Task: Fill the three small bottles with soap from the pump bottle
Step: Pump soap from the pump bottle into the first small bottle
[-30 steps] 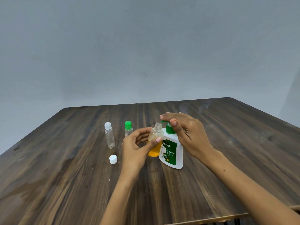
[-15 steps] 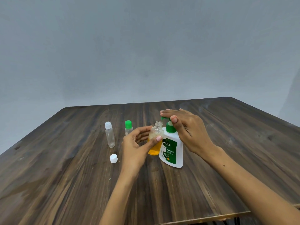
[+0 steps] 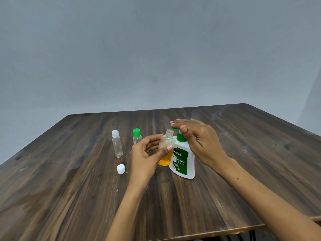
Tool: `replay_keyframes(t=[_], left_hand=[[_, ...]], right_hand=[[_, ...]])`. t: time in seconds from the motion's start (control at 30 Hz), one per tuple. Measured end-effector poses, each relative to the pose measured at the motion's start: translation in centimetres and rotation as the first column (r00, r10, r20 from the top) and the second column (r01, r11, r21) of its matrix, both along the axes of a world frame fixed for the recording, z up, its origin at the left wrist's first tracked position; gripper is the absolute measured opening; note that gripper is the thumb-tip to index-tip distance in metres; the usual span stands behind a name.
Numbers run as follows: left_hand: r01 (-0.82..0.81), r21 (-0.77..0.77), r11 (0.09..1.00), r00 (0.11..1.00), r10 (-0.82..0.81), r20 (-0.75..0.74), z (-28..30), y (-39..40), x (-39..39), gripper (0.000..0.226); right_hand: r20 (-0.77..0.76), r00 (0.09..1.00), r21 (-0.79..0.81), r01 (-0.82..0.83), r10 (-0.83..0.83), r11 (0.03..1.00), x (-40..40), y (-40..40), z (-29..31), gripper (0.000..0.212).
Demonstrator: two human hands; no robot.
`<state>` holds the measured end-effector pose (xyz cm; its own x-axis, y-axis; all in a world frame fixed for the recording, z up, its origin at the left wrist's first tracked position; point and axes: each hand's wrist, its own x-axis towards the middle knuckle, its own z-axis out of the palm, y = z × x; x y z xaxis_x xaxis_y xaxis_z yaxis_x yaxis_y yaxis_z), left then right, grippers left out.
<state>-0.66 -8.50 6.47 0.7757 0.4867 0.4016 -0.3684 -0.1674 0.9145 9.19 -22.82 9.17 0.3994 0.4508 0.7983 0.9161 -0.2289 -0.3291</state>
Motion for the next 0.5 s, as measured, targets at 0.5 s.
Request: replay_keyframes(t=[0.5], left_hand=[[0.0, 0.0, 1.0, 1.0, 0.0, 0.002, 0.06, -0.13, -0.1, 0.032]], right_hand=[[-0.015, 1.0, 0.007, -0.005, 0.005, 1.0, -0.09, -0.01, 0.41, 0.075]])
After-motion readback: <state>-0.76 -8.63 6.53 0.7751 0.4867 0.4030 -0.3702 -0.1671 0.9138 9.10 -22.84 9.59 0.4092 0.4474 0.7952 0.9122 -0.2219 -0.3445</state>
